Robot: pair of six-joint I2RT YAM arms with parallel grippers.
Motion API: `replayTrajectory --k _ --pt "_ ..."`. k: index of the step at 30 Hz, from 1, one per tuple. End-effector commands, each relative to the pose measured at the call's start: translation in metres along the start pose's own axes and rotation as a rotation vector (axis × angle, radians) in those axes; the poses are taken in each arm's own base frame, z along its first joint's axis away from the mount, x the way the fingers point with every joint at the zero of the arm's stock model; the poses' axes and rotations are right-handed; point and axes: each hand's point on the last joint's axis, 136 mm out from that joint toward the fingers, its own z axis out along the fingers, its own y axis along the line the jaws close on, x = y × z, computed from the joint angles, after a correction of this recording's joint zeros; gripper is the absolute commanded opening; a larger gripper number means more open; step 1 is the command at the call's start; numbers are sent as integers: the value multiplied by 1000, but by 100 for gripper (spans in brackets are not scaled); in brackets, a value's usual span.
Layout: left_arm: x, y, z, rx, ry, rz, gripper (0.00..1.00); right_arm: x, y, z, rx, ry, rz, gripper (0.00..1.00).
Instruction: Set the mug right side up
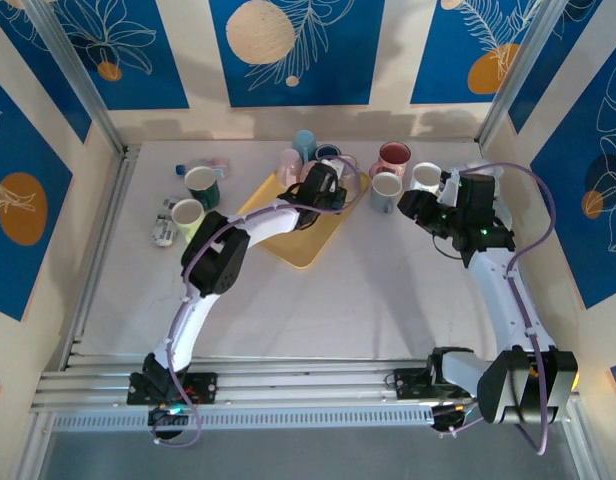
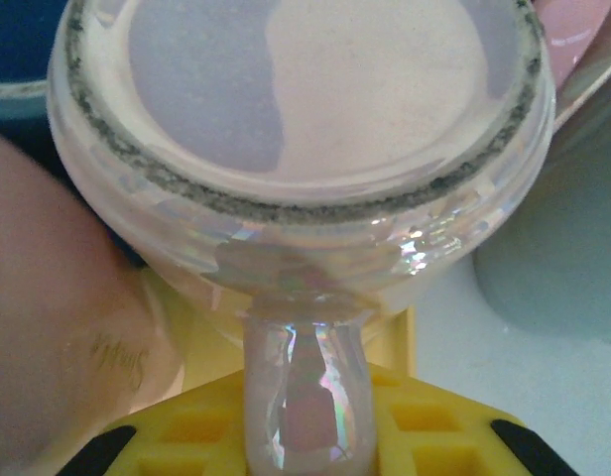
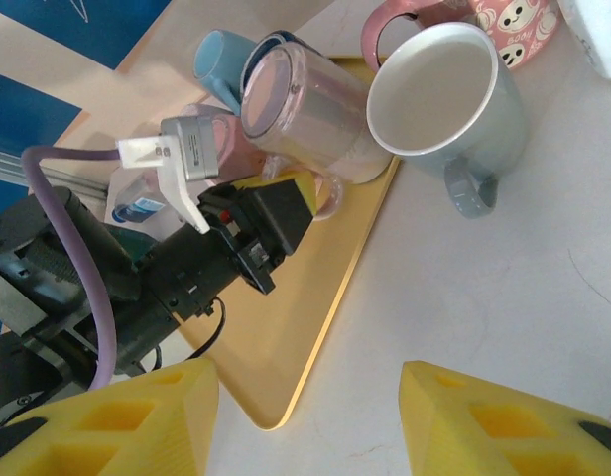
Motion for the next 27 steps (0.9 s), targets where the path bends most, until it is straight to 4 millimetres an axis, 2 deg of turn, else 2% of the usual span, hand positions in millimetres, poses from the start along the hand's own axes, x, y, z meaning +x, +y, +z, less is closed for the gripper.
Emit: replayTrajectory --k 1,7,14,19,22,27 --pt "5 10 -18 -29 16 39 19 6 1 -5 -13 10 22 51" --pt "24 20 -41 -53 50 93 19 8 3 -7 -21 12 31 51" --pt "48 22 -67 -34 97 119 23 10 3 -9 -25 11 43 51" --pt "60 21 -83 -5 120 119 33 12 5 -10 -32 12 49 51" --pt "63 19 -84 15 136 128 43 11 5 -11 -32 9 47 51" --pt "60 17 -82 18 169 138 48 10 7 -13 -29 6 34 51"
